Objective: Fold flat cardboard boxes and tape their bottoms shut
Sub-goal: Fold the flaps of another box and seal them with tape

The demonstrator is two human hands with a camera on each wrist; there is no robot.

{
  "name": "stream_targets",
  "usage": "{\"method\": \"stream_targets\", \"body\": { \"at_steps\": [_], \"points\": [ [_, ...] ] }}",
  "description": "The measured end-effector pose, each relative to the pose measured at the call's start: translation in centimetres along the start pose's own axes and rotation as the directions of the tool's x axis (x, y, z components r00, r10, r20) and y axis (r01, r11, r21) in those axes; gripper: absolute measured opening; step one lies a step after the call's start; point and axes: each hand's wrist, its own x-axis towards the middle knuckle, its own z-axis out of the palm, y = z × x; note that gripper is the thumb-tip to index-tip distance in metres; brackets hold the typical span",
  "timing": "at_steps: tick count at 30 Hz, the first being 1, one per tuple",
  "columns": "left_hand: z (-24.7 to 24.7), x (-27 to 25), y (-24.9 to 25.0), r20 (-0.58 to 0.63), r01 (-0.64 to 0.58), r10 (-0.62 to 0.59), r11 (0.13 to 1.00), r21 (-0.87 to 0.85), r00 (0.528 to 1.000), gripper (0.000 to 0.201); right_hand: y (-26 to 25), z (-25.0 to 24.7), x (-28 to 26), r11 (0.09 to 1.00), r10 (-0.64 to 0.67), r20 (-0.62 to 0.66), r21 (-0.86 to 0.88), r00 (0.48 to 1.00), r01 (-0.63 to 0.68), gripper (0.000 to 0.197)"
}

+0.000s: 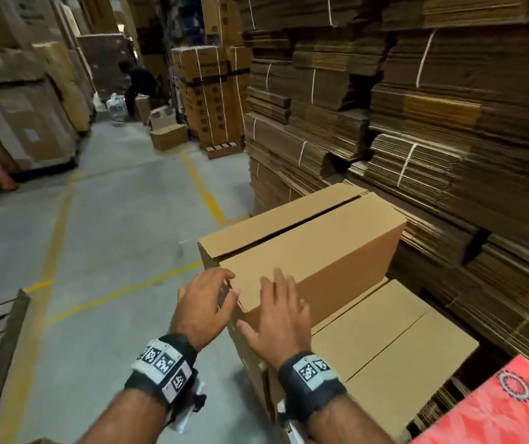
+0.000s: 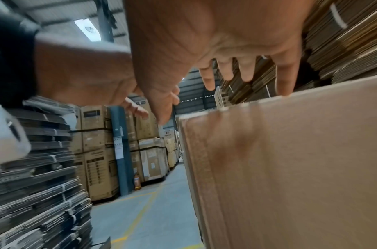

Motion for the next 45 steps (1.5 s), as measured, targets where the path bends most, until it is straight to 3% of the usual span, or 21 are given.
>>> {"method": "stream_targets", "body": {
  "at_steps": [5, 7, 9, 11, 13, 15, 17, 19, 23, 27, 29, 32, 35, 39, 45],
  "points": [
    [0.6, 7.2, -4.4, -0.022, 0.043, -0.043, 0.998, -0.04, 0.999, 0.045, -0.5, 1.1, 3.8, 0.985, 0.173, -0.045, 0.035, 0.984, -0.171, 0.105],
    [1.6, 9.6, -6.1, 0.047, 0.095, -0.091, 0.992, -0.08, 0.995, 0.075, 0.9, 1.2, 2.4, 0.947, 0.312, -0.106, 0.117, 0.944, -0.3, 0.105],
    [2.7, 11.0, -6.6, 0.189, 0.148, -0.101, 0.956, -0.254, 0.977, 0.112, 2.7, 1.5, 0.4, 0.846, 0.489, -0.13, 0.311, 0.862, -0.433, 0.104],
    [3.9, 11.5, -6.4, 0.353, 0.252, -0.068, 0.824, -0.508, 0.933, 0.127, 4.1, 1.9, -0.8, 0.65, 0.658, -0.066, 0.553, 0.75, -0.522, 0.098],
    [5.2, 11.8, -6.3, 0.412, 0.36, -0.089, 0.672, -0.647, 0.907, 0.119, 4.6, 2.5, -0.9, 0.378, 0.733, 0.1, 0.762, 0.673, -0.525, 0.085],
    [6.3, 12.5, -6.8, 0.456, 0.494, -0.213, 0.531, -0.688, 0.864, 0.102, 4.0, 2.5, -0.6, 0.08, 0.721, 0.247, 0.898, 0.647, -0.432, 0.08],
    [7.0, 13.3, -7.2, 0.534, 0.593, -0.262, 0.428, -0.682, 0.804, 0.071, 3.1, 2.2, 0.4, -0.043, 0.688, 0.299, 0.927, 0.661, -0.373, 0.077],
    [6.9, 13.6, -6.7, 0.571, 0.616, -0.239, 0.386, -0.687, 0.786, 0.049, 2.5, 2.4, 1.6, -0.037, 0.693, 0.283, 0.933, 0.663, -0.359, 0.087],
    [5.3, 12.0, -4.9, 0.588, 0.613, -0.18, 0.309, -0.727, 0.789, 0.048, 2.7, 2.3, 1.2, -0.014, 0.758, 0.203, 0.955, 0.621, -0.295, 0.096],
    [3.4, 8.2, -3.5, 0.6, 0.601, -0.082, 0.23, -0.766, 0.796, 0.046, 2.9, 0.9, -3.1, 0.005, 0.755, 0.121, 0.982, 0.644, -0.19, 0.084],
    [3.0, 5.9, -2.3, 0.583, 0.574, -0.023, 0.212, -0.791, 0.812, 0.049, 2.6, -0.1, -5.8, 0.029, 0.78, 0.047, 0.993, 0.624, -0.112, 0.071],
    [3.2, 3.4, 0.5, 0.583, 0.562, 0.047, 0.214, -0.799, 0.811, 0.06, 2.4, -1.8, -9.9, 0.094, 0.851, -0.054, 0.994, 0.522, -0.051, 0.063],
    [4.0, 1.5, 3.6, 0.604, 0.559, 0.162, 0.25, -0.79, 0.78, 0.079, 2.2, -3.3, -14.1, 0.14, 0.906, -0.124, 0.99, 0.406, -0.009, 0.054],
    [5.6, -3.5, 8.2, 0.619, 0.524, 0.323, 0.339, -0.782, 0.716, 0.091, 1.6, -4.9, -21.8, 0.14, 0.961, -0.14, 0.99, 0.239, 0.015, 0.042],
    [6.2, -12.4, 15.3, 0.602, 0.364, 0.513, 0.493, -0.79, 0.612, 0.109, 2.4, -3.8, -34.6, 0.137, 0.989, -0.138, 0.99, 0.046, 0.034, 0.042]
  ]
}}
